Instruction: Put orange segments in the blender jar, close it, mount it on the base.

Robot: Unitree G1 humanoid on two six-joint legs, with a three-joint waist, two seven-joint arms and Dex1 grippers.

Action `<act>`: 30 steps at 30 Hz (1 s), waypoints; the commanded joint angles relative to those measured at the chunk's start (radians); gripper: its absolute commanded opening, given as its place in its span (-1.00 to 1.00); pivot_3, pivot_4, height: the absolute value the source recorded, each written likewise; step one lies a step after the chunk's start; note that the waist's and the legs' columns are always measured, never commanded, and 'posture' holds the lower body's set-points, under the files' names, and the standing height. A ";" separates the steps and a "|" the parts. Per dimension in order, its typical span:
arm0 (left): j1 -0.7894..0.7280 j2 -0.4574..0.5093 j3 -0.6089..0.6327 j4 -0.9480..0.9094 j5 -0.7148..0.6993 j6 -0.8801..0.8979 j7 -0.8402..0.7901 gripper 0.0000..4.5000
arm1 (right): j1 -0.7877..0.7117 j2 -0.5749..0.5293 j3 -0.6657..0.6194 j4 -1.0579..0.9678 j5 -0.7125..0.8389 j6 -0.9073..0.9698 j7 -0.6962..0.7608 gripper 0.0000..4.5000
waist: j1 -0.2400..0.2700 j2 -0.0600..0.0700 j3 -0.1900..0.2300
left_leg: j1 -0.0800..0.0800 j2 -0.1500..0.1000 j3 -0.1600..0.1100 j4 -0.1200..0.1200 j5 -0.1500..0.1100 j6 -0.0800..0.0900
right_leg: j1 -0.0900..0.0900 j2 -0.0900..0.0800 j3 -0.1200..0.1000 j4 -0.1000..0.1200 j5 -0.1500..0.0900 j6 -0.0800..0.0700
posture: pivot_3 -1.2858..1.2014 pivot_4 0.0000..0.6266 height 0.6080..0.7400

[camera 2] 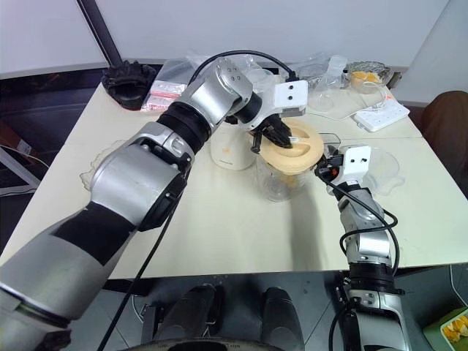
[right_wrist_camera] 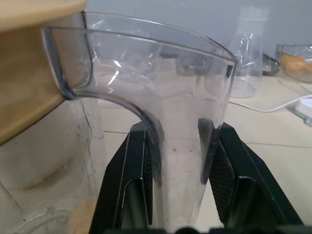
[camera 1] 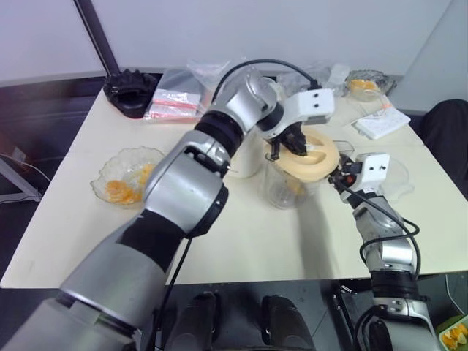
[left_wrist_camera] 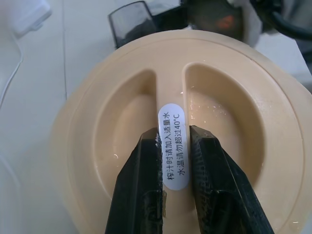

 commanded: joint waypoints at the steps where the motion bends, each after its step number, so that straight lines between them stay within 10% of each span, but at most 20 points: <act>1: 0.072 -0.038 -0.028 0.029 0.034 0.106 0.165 -0.90 | 0.012 0.006 0.049 -0.073 -0.022 -0.018 0.033 -0.57 | 0.001 0.001 -0.002 | 0.000 0.000 0.000 0.000 0.000 0.000 | 0.001 0.000 0.000 0.000 0.000 0.000 | 0.03 -0.52 1.00; 19: 0.153 -0.079 -0.024 -0.019 0.008 0.230 0.282 -0.90 | 0.012 -0.008 0.061 -0.053 -0.032 -0.011 0.046 -0.57 | 0.000 0.010 -0.033 | 0.002 0.001 -0.005 -0.003 -0.003 -0.001 | 0.023 -0.001 0.001 -0.017 -0.007 0.002 | 0.03 -0.52 1.00; 27: 0.035 -0.024 0.033 -0.054 -0.064 0.168 0.169 0.78 | 0.016 -0.019 0.066 -0.048 -0.039 -0.007 0.051 -0.57 | -0.023 0.010 -0.032 | -0.004 0.000 -0.004 -0.006 -0.003 -0.001 | 0.011 0.000 0.001 -0.015 -0.008 0.004 | 0.03 -0.52 1.00; 30: -0.082 0.025 0.124 -0.074 -0.153 0.180 0.151 0.78 | 0.021 -0.030 0.068 -0.052 -0.041 -0.001 0.057 -0.57 | -0.027 0.011 -0.025 | -0.005 0.000 -0.003 -0.008 -0.003 0.000 | 0.005 0.000 0.001 -0.012 -0.008 0.009 | 0.03 -0.52 1.00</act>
